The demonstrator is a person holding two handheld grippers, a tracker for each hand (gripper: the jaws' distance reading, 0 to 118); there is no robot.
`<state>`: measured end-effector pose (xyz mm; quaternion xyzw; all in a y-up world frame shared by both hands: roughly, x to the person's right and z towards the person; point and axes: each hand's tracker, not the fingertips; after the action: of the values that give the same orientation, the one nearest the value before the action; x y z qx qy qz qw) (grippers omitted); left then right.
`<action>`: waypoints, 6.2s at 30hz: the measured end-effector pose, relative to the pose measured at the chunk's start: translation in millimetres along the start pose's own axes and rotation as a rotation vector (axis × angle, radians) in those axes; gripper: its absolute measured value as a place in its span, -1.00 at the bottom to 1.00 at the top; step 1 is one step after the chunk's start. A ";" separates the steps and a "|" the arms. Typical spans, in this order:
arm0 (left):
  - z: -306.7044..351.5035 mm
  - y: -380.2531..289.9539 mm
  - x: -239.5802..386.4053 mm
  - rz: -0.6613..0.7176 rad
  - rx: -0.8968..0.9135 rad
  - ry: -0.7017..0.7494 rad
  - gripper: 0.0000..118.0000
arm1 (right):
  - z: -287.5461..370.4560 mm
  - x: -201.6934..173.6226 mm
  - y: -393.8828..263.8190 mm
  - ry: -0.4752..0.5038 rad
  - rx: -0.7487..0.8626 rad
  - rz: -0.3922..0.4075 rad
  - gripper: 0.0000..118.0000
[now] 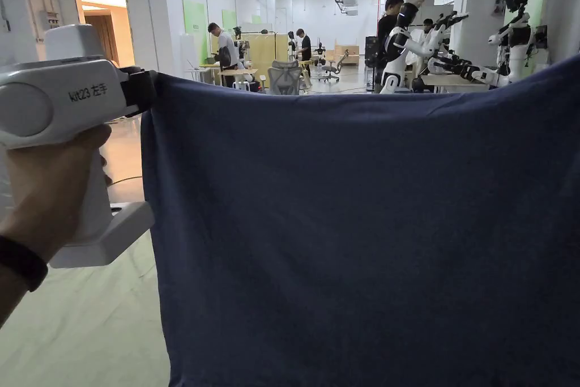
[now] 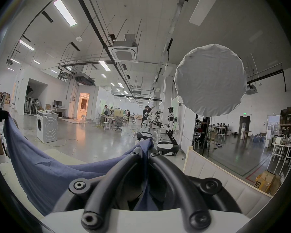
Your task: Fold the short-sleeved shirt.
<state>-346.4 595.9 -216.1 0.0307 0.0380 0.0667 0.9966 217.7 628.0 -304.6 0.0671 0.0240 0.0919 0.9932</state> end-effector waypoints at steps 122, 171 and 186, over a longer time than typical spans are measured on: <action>273.1 -232.0 80.4 -0.176 -0.117 -0.043 -1.00 | 311.2 -99.3 -237.7 0.130 -0.204 -0.082 -0.97; 186.5 -473.3 -41.1 -0.173 -0.852 -0.144 -0.86 | 305.7 -106.5 -316.1 0.138 -0.577 -0.234 -0.98; 167.1 -482.0 -22.4 -0.239 -0.967 -0.065 -0.86 | 293.5 -35.2 -429.7 -0.054 -0.837 -0.327 0.19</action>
<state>-292.2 106.7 -80.2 -0.4372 -0.0252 -0.0389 0.8981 277.8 165.1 -71.9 -0.3427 -0.0307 -0.0664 0.9366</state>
